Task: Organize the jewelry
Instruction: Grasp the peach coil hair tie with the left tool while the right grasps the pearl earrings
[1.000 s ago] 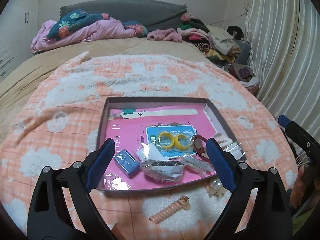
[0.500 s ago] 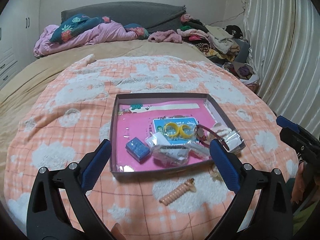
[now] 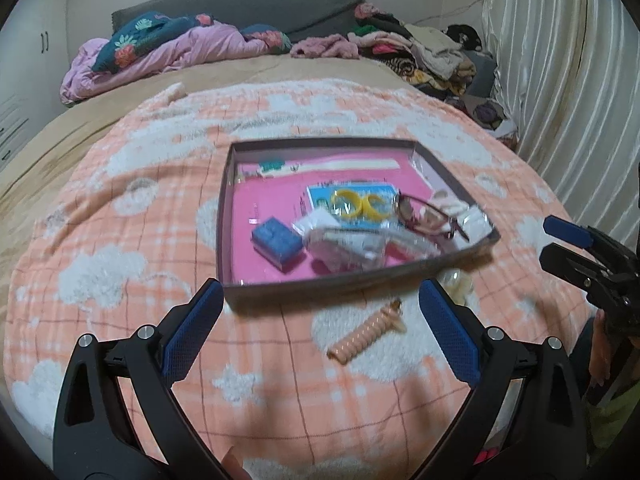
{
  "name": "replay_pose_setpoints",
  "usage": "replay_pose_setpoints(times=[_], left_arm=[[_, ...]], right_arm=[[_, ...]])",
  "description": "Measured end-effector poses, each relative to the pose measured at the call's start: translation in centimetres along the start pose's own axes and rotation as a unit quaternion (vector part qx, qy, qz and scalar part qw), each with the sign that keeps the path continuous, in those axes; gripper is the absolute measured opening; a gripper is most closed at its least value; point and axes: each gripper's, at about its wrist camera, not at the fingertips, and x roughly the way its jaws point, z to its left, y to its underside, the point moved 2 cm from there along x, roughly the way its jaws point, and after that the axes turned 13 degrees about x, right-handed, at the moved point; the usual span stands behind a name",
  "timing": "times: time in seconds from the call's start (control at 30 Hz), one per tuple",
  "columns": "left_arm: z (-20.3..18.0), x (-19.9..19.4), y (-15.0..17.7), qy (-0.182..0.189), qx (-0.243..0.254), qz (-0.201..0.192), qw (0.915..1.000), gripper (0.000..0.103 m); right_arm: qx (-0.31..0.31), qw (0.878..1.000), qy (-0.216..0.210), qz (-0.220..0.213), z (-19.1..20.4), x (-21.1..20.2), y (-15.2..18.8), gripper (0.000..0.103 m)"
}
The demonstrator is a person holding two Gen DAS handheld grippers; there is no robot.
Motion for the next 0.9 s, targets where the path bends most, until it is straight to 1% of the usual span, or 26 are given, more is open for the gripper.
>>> replay_pose_setpoints(times=[0.27,0.33,0.4,0.43,0.5,0.57,0.67,0.77,0.83,0.9], left_arm=[[-0.7,2.3,2.3,0.014,0.016,0.031,0.9993,0.091],[-1.0,3.0,2.7,0.021,0.022,0.036,0.9989,0.086],[-1.2,3.4,2.9,0.028,0.029,0.036,0.9985,0.077],[-1.4,3.8,3.1,0.032,0.035,0.039,0.9982,0.075],[-1.6,4.5,3.4,0.040,0.040,0.045,0.9974,0.066],[-2.0,5.1,3.7,0.054,0.044,0.051,0.9962,0.060],[-2.4,5.5,3.8,0.070,0.053,0.053,0.9947,0.058],[-2.7,6.2,3.8,0.073,0.065,0.056,0.9936,0.058],[-2.9,6.9,3.8,0.072,0.070,0.062,0.9930,0.058],[-3.1,7.4,3.8,0.071,0.076,0.065,0.9924,0.058]], right_arm=[[0.006,0.999,0.014,0.038,-1.0,2.7,1.4,0.089],[0.008,0.999,0.016,0.051,-1.3,3.7,1.9,0.089],[0.011,0.998,0.017,0.061,-1.6,4.5,2.3,0.089],[0.012,0.998,0.016,0.067,-1.7,5.0,2.5,0.089],[0.012,0.997,0.022,0.074,-1.8,5.8,2.8,0.085],[0.012,0.996,0.024,0.084,-1.9,6.7,3.0,0.082],[0.020,0.995,0.028,0.095,-2.2,8.2,3.3,0.079],[0.028,0.994,0.030,0.101,-2.5,9.2,3.5,0.077],[0.027,0.994,0.033,0.102,-2.4,9.6,3.6,0.071],[0.026,0.994,0.029,0.101,-2.3,9.8,3.5,0.054]])
